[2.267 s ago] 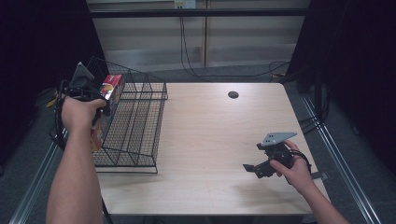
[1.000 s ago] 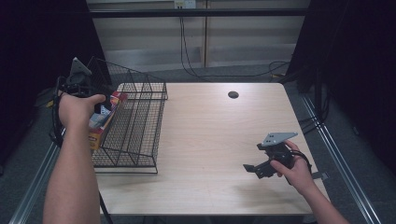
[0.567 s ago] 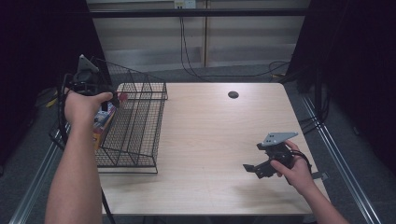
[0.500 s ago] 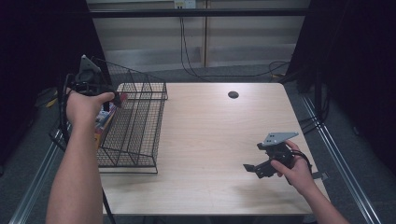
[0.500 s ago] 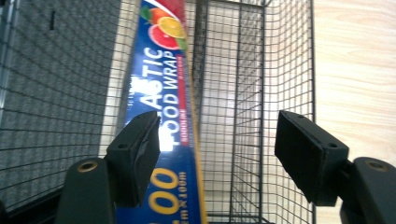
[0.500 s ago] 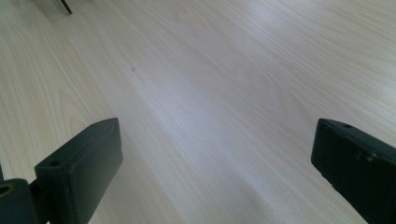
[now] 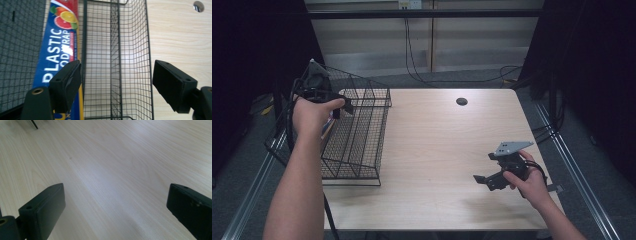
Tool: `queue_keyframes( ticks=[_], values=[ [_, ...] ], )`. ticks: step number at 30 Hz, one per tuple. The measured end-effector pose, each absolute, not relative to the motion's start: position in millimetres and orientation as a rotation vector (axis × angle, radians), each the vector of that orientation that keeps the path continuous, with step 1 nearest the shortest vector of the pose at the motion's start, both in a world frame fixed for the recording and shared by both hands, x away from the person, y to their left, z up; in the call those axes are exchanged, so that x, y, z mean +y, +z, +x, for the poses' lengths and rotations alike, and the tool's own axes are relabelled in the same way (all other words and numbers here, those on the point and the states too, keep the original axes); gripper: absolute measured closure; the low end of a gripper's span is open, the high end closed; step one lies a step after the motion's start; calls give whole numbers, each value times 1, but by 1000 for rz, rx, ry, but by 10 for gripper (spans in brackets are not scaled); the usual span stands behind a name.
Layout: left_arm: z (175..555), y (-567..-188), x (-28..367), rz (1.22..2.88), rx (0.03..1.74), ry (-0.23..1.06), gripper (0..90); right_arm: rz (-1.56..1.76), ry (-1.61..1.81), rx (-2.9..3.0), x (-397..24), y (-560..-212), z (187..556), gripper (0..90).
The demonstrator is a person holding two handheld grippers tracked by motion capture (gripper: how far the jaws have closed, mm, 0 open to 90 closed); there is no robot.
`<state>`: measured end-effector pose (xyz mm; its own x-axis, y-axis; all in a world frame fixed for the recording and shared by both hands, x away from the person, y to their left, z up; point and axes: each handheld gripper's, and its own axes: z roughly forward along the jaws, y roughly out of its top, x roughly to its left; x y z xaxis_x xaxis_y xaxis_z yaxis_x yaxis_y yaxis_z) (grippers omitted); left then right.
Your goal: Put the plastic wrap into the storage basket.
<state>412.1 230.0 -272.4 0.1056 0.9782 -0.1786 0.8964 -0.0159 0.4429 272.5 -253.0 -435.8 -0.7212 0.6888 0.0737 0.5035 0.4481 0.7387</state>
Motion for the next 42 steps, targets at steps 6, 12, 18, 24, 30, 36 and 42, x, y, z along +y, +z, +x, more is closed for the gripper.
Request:
queue_keyframes(
  ticks=[6,12,18,24,30,36,42],
  values=[
    [411,-272,218,1970,1758,239,216,1037,1130,2462,-253,-436,273,17],
    [412,-273,207,1982,1720,211,205,1029,1128,2468,-252,-437,272,18],
    [413,-279,198,2007,1662,186,180,1024,1126,2466,-252,-437,272,18],
    [413,-286,187,2026,1624,166,173,1025,1125,2471,-251,-437,271,18],
    [412,-294,176,2040,1581,144,171,1024,1125,2470,-251,-437,271,18],
    [410,-297,164,2062,1536,124,170,1024,1123,2470,-251,-437,271,17],
    [407,-301,153,2092,1488,110,169,1018,1124,2475,-251,-438,272,17]
  ],
)
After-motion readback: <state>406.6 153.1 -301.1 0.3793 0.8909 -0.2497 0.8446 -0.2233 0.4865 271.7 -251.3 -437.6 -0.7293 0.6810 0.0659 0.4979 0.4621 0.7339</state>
